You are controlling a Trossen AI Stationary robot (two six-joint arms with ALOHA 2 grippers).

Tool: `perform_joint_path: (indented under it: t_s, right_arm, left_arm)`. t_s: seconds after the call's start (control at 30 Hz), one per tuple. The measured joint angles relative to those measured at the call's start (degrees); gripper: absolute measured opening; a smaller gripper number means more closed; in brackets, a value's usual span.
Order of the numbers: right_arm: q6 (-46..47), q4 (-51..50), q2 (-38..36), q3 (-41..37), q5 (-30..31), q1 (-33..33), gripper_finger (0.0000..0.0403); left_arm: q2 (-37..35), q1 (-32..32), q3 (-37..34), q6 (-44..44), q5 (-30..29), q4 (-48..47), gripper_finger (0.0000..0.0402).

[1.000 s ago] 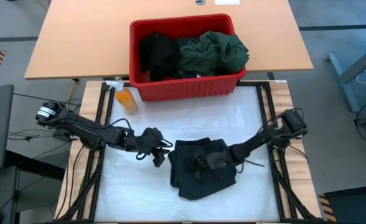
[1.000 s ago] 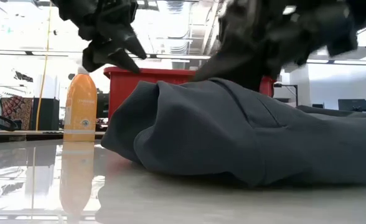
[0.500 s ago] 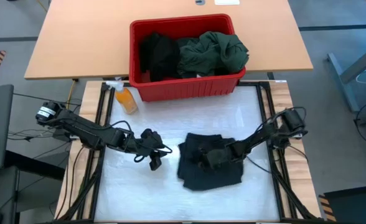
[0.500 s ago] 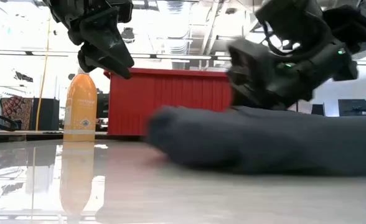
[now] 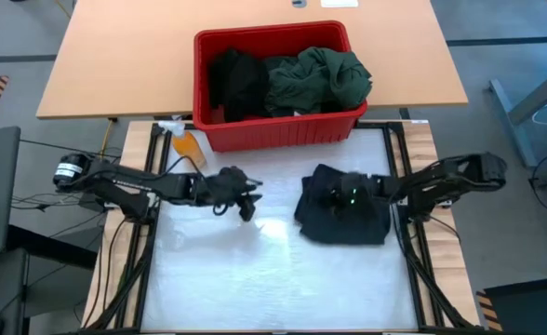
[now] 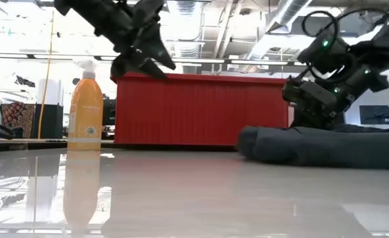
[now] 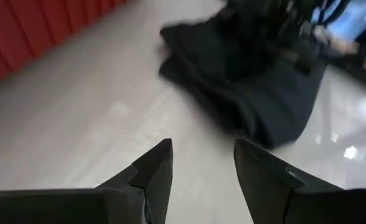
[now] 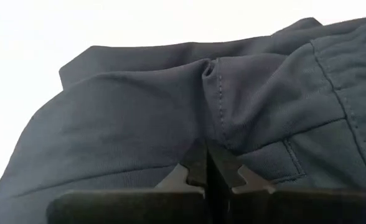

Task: Fold Laundry from Bin
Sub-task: Move the black shorts to the top right of the table, then fold the green polo shirt from the bin

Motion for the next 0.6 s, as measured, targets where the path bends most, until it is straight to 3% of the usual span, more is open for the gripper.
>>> perform_joint_path:
  t_s: [0.17, 0.3, 0.47, 0.6]
  right_arm:
    - [-16.1, 0.0, -0.1, -0.5, -15.2, -13.1, 0.0017]
    - [-25.4, -0.3, -0.1, -0.4, -19.3, -21.4, 0.0017]
    - [-25.0, -0.5, -0.6, -0.3, -27.1, -28.8, 0.0017]
    - [-20.2, -2.6, -4.5, 1.3, -29.4, -28.5, 0.0016]
  left_arm:
    - [0.0, 4.3, 0.0, 2.2, 0.0, 8.7, 0.0157]
    - [0.0, 7.3, 0.0, 1.9, 0.5, 13.6, 0.0157]
    - [-0.3, 9.7, 0.0, 2.2, 3.9, 17.9, 0.0157]
    - [-1.3, 12.0, 0.0, 6.0, 8.7, 18.4, 0.0157]
